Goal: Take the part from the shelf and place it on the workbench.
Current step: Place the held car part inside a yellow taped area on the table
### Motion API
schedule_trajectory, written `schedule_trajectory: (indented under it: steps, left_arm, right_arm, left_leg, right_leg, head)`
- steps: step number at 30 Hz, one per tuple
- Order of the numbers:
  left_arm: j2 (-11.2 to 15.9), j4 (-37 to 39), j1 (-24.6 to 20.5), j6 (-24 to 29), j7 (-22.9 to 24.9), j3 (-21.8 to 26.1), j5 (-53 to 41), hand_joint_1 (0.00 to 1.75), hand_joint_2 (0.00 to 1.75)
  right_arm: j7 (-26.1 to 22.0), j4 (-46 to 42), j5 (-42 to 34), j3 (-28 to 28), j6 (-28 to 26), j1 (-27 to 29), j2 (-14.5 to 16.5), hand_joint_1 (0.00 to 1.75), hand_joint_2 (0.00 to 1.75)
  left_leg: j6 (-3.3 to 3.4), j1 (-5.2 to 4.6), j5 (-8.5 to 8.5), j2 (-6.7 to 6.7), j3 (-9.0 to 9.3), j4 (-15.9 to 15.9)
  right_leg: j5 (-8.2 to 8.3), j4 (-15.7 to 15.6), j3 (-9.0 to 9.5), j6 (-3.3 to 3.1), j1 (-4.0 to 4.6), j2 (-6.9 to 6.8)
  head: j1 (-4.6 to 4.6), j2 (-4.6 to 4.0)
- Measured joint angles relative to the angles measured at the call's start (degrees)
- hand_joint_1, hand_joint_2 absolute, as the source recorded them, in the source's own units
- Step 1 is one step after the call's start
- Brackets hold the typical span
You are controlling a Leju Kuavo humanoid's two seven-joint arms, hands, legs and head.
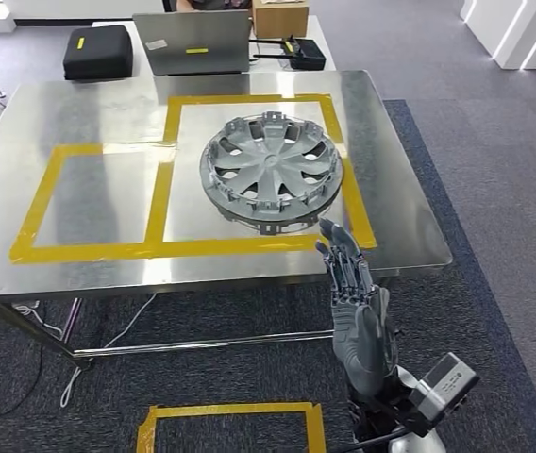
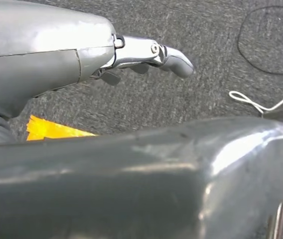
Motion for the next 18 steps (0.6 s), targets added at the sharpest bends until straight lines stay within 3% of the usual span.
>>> schedule_trajectory:
  steps: [2, 3, 4, 5, 7, 9, 10, 12, 13, 15, 17, 18]
  left_arm:
    - [-0.1, -0.3, 0.0, -0.2, 0.0, 0.1, 0.0, 0.00, 0.00]
    - [-0.1, -0.4, 0.0, -0.3, 0.1, 0.2, 0.0, 0.00, 0.00]
    - [-0.2, -0.5, 0.0, -0.3, 0.1, 0.2, 0.0, 0.00, 0.00]
    - [-0.3, -0.5, 0.0, -0.4, 0.1, 0.3, 0.0, 0.00, 0.00]
    - [-0.4, -0.6, 0.0, -0.5, 0.1, 0.3, 0.0, 0.00, 0.00]
    - [-0.6, -0.7, 0.0, -0.5, 0.2, 0.4, 0.0, 0.00, 0.00]
    - [-0.6, -0.8, 0.0, -0.5, 0.2, 0.4, 0.0, 0.00, 0.00]
    - [-0.6, -0.9, 0.1, -0.5, 0.2, 0.5, 0.0, 0.00, 0.00]
    - [-0.5, -1.0, 0.1, -0.5, 0.2, 0.6, 0.0, 0.00, 0.00]
    - [-0.6, -1.1, 0.3, -0.5, 0.2, 0.6, 0.0, 0.00, 0.00]
    - [-0.7, -1.1, 0.4, -0.5, 0.2, 0.7, 0.0, 0.00, 0.00]
    - [-0.7, -1.1, 0.4, -0.5, 0.2, 0.7, 0.0, 0.00, 0.00]
  right_arm:
    - [0.0, 0.0, 0.0, 0.0, 0.0, 0.1, 0.0, 0.00, 0.00]
    - [0.1, 0.0, 0.0, 0.0, 0.0, 0.2, 0.0, 0.00, 0.00]
    - [0.1, 0.0, 0.0, 0.0, 0.0, 0.3, 0.0, 0.00, 0.00]
    - [0.1, 0.0, 0.0, 0.0, 0.0, 0.3, 0.0, 0.00, 0.00]
    - [0.1, 0.0, 0.0, 0.0, 0.0, 0.3, 0.0, 0.00, 0.00]
    - [0.1, -0.1, 0.0, 0.0, 0.0, 0.2, 0.0, 0.00, 0.00]
    - [0.1, -0.1, 0.0, 0.0, 0.0, 0.1, 0.0, 0.00, 0.00]
    - [0.1, -0.2, 0.0, 0.0, 0.0, 0.2, 0.0, 0.00, 0.00]
    - [0.1, -0.2, -0.1, 0.0, 0.0, 0.2, 0.0, 0.00, 0.00]
    - [0.1, -0.2, -0.1, 0.0, 0.0, 0.3, 0.0, 0.00, 0.00]
    - [0.1, -0.2, -0.1, 0.0, 0.0, 0.5, 0.0, 0.00, 0.00]
    - [0.1, -0.2, -0.1, 0.0, 0.0, 0.5, 0.0, 0.00, 0.00]
  left_leg:
    - [0.26, -0.12, 1.30, 0.08, -1.74, 0.1]
    - [0.25, -0.19, 1.96, 0.11, -2.68, 0.2]
    - [0.20, -0.24, 2.64, 0.14, -3.66, 0.3]
    - [0.12, -0.29, 3.29, 0.16, -4.59, 0.4]
    - [-0.18, -0.41, 4.49, 0.14, -6.07, 0.8]
    - [-0.68, -0.58, 5.66, 0.12, -6.89, 1.1]
    - [-1.00, -0.59, 6.29, 0.14, -7.15, 1.1]
    - [-1.67, -0.45, 7.24, 0.12, -7.59, 1.0]
    - [-2.03, -0.37, 6.49, 0.06, -7.91, 1.4]
    - [-2.65, -0.14, 1.67, -0.09, -8.94, 5.2]
    - [-3.15, 0.04, -4.14, -0.11, -10.17, 12.7]
    - [-3.33, 0.10, -5.34, -0.12, -10.38, 15.9]
  right_leg:
    - [-4.64, 7.3, -1.72, 0.36, -0.04, 0.01]
    - [-5.03, 9.8, -1.86, 0.45, -0.05, 0.02]
    - [-3.97, 10.7, -1.18, 0.47, -0.05, 0.01]
    - [-2.05, 9.6, 0.41, 0.39, -0.04, 0.01]
    - [0.75, 2.6, 6.22, -0.07, 0.05, 0.01]
    - [-0.13, -6.1, 12.17, -0.64, 0.21, 0.01]
    - [-0.86, -8.7, 13.62, -0.90, 0.34, 0.03]
    - [-0.63, -9.7, 13.23, -1.46, 0.37, -0.04]
    - [-0.02, -9.7, 12.59, -1.89, 0.29, -0.14]
    - [1.40, -9.6, 11.13, -2.68, 0.08, -0.39]
    - [2.73, -9.2, 9.44, -3.01, 0.15, -0.47]
    - [3.33, -8.8, 8.47, -2.98, 0.16, -0.52]
  head:
    - [0.11, 0.00]
    - [0.12, 0.00]
    - [0.12, 0.00]
    - [0.12, 0.00]
    - [0.13, 0.00]
    - [0.11, 0.00]
    - [0.12, 0.00]
    - [0.20, 0.00]
    - [0.20, 0.00]
    - [0.06, 0.00]
    - [-0.12, 0.00]
    - [-0.11, 0.00]
